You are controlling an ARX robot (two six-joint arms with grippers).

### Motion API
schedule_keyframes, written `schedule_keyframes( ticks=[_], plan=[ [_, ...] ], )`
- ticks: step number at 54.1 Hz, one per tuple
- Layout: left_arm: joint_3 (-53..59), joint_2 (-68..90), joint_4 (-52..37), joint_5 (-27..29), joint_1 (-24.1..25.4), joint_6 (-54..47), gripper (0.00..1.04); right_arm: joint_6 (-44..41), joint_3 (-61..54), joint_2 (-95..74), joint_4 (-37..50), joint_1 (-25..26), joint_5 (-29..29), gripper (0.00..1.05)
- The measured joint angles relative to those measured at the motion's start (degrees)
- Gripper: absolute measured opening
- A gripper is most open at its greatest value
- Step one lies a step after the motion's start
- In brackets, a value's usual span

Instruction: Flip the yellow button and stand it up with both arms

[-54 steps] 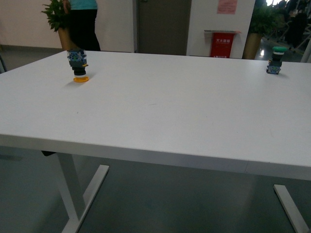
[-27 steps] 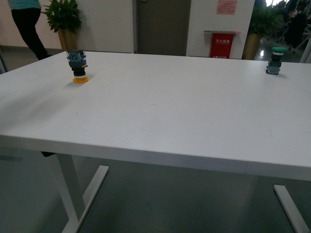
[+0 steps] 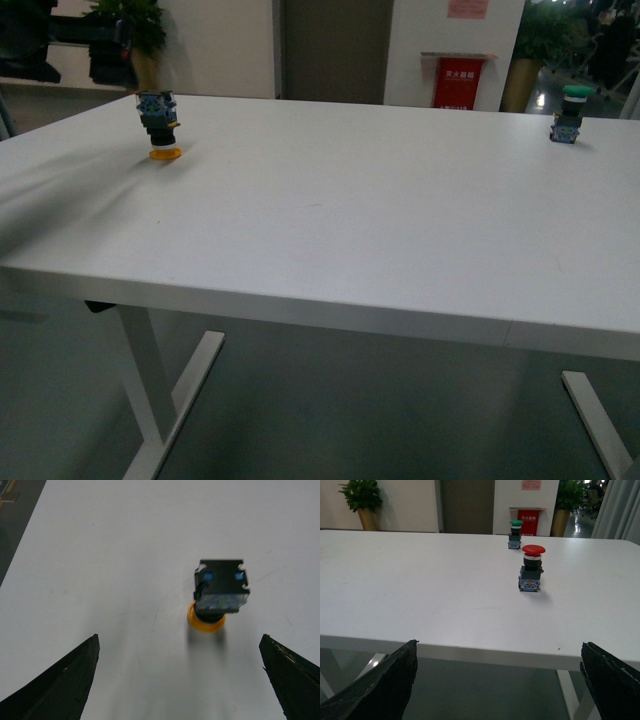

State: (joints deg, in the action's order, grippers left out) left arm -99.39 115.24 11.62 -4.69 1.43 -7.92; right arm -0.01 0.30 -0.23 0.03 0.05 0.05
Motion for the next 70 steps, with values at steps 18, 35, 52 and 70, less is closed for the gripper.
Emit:
schedule_keyframes(
  ticks=[18,35,52,70],
  plan=[
    [-11.6,6.5,3.4,0.3,-3.0,0.8,0.99,0.0,0.0,0.0,0.0,0.0,0.0,0.98],
    [-15.0,11.6,4.1,0.1,-2.6,0.9,0.99,0.0,0.0,0.0,0.0,0.0,0.0,0.98],
    [-15.7,13.0,3.7,0.0,-2.2,0.7,0.96,0.0,0.0,0.0,0.0,0.0,0.0,0.98],
    [-15.4,13.9,2.4,-0.3,-1.6,0.7,0.39,0.0,0.0,0.0,0.0,0.0,0.0,0.98]
  ],
)
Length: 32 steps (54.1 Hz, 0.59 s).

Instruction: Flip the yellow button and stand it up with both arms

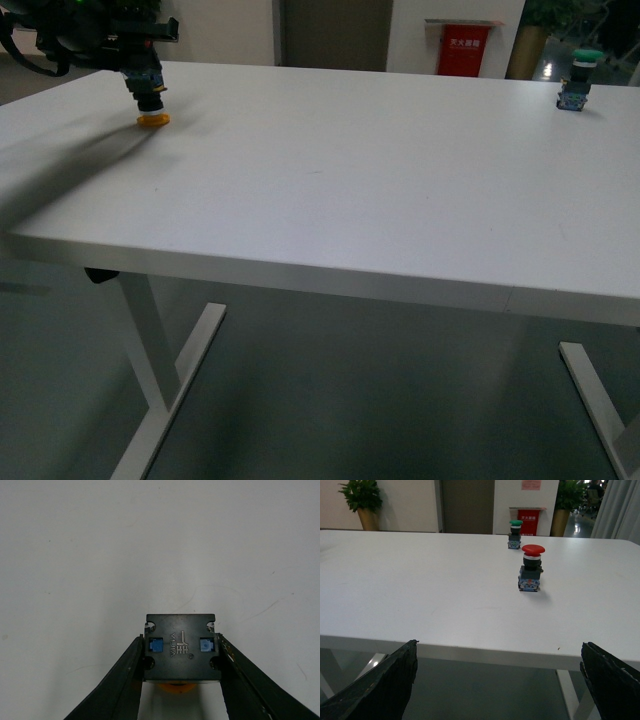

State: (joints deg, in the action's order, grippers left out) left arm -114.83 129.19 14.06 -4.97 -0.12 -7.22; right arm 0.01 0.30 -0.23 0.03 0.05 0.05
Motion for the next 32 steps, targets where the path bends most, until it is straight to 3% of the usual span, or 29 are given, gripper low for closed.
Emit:
schedule_keyframes(
  ticks=[14,24,32],
  plan=[
    [1.8,-2.0,-3.8,-3.3,-1.7,1.7,0.37,0.0,0.0,0.0,0.0,0.0,0.0,0.98],
    [2.4,-9.7,-12.2,-16.1,-7.5,14.2,0.37,0.0,0.0,0.0,0.0,0.0,0.0,0.98],
    [7.0,-16.3,-27.0,-25.4,-14.3,33.1,0.37,0.0,0.0,0.0,0.0,0.0,0.0,0.98]
  ],
)
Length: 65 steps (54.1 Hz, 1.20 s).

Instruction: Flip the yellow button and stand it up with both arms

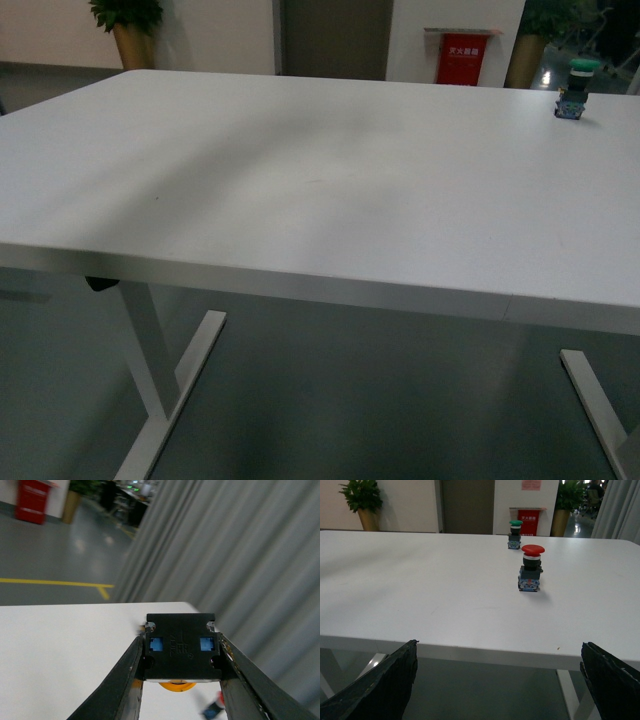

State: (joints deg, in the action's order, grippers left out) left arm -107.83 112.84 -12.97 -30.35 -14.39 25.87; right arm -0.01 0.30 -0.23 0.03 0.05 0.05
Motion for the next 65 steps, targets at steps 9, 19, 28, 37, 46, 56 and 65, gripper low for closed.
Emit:
schedule_keyframes(
  ticks=[9,19,28,37,46,56,65],
  plan=[
    [7.7,1.2,-13.8,-5.2,-3.8,21.5,0.37,0.0,0.0,0.0,0.0,0.0,0.0,0.98],
    [16.1,5.1,-26.1,-6.7,-4.6,40.2,0.37,0.0,0.0,0.0,0.0,0.0,0.0,0.98],
    [20.9,5.9,-36.5,-7.2,-4.7,52.9,0.36,0.0,0.0,0.0,0.0,0.0,0.0,0.98],
    [21.5,5.9,-41.2,-10.6,-5.2,58.6,0.36,0.0,0.0,0.0,0.0,0.0,0.0,0.98],
    [20.7,6.9,-44.3,-17.2,-5.6,62.4,0.36,0.0,0.0,0.0,0.0,0.0,0.0,0.98],
    [19.1,9.2,-41.5,-18.1,-5.3,62.3,0.36,0.0,0.0,0.0,0.0,0.0,0.0,0.98],
    [19.0,9.7,-41.0,-18.2,-5.2,61.5,0.36,-1.7,7.2,-10.7,-9.4,-2.8,1.0,0.98]
  ],
)
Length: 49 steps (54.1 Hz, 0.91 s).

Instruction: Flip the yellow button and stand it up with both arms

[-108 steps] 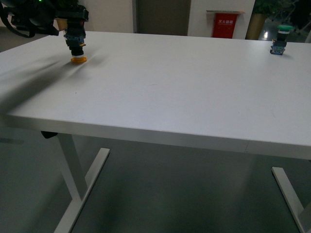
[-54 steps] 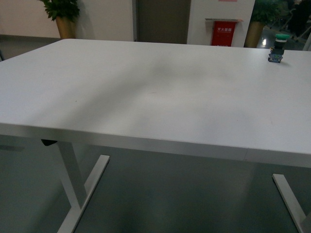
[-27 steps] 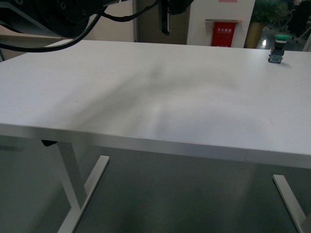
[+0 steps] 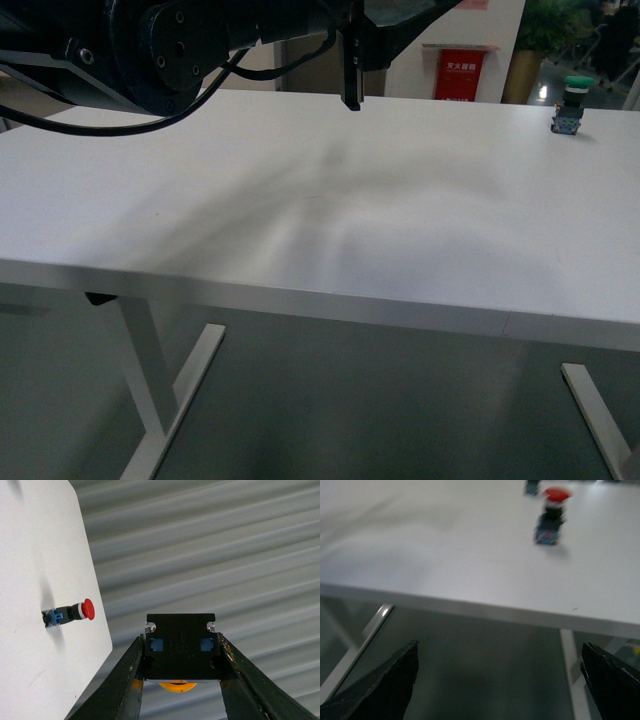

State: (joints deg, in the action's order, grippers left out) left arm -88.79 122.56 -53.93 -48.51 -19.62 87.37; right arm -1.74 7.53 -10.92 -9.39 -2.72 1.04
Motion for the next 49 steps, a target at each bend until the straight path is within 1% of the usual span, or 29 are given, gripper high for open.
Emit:
schedule_keyframes(
  ticks=[3,5,8,10,14,15,17,20,25,26,29,34,39,42,49],
  plan=[
    [-0.1,0.0,0.3,-0.1,0.0,-0.3,0.36,0.8,5.1,-7.4,0.0,-0.7,3.1,0.98],
    [-0.1,0.0,0.2,0.0,-0.2,-0.3,0.36,2.3,9.7,-12.8,0.8,-0.5,6.5,0.98],
    [-0.2,0.0,0.3,0.0,-0.5,-0.8,0.36,6.4,18.4,-20.9,2.8,1.7,12.3,0.98],
    [-0.2,0.1,0.1,-0.1,-0.7,-0.8,0.36,8.0,22.1,-23.6,3.4,3.0,14.5,0.98],
    [-0.3,0.1,0.2,0.1,-0.9,-1.2,0.36,17.7,34.5,-32.6,5.6,8.6,21.9,0.98],
    [-0.3,0.1,0.1,0.3,-1.0,-1.2,0.36,19.0,36.0,-33.7,5.9,9.4,22.9,0.98],
    [-0.3,0.1,-0.1,0.6,-1.1,-1.2,0.36,25.2,42.0,-38.2,6.6,12.4,26.8,0.98],
    [-0.3,0.1,-0.3,1.0,-1.1,-1.4,0.36,32.2,47.9,-43.2,6.8,15.5,31.1,0.98],
    [-0.3,0.1,-1.5,1.2,-1.2,-1.4,0.36,43.9,52.9,-50.2,6.6,18.3,34.1,0.98],
    [-0.3,0.1,-1.8,1.3,-1.2,-1.4,0.36,47.0,53.3,-51.7,6.4,18.5,34.6,0.98],
    [-0.3,0.1,-2.4,1.7,-1.2,-1.4,0.36,52.7,53.1,-55.2,5.9,18.5,34.8,0.98],
    [-0.3,0.1,-4.3,2.1,-1.4,-1.0,0.36,59.8,51.1,-59.6,5.7,17.5,35.2,0.98],
    [-1.3,0.4,-4.3,2.3,-1.5,-0.4,0.36,65.9,48.1,-61.9,10.0,15.7,34.5,0.98],
    [-2.1,0.7,-4.3,2.7,-1.6,0.1,0.36,70.1,46.6,-62.4,14.5,14.3,33.4,0.98],
    [-4.4,1.8,-4.2,4.0,-2.1,0.9,0.36,78.4,45.2,-63.0,23.9,9.9,29.0,0.98]
  ],
)
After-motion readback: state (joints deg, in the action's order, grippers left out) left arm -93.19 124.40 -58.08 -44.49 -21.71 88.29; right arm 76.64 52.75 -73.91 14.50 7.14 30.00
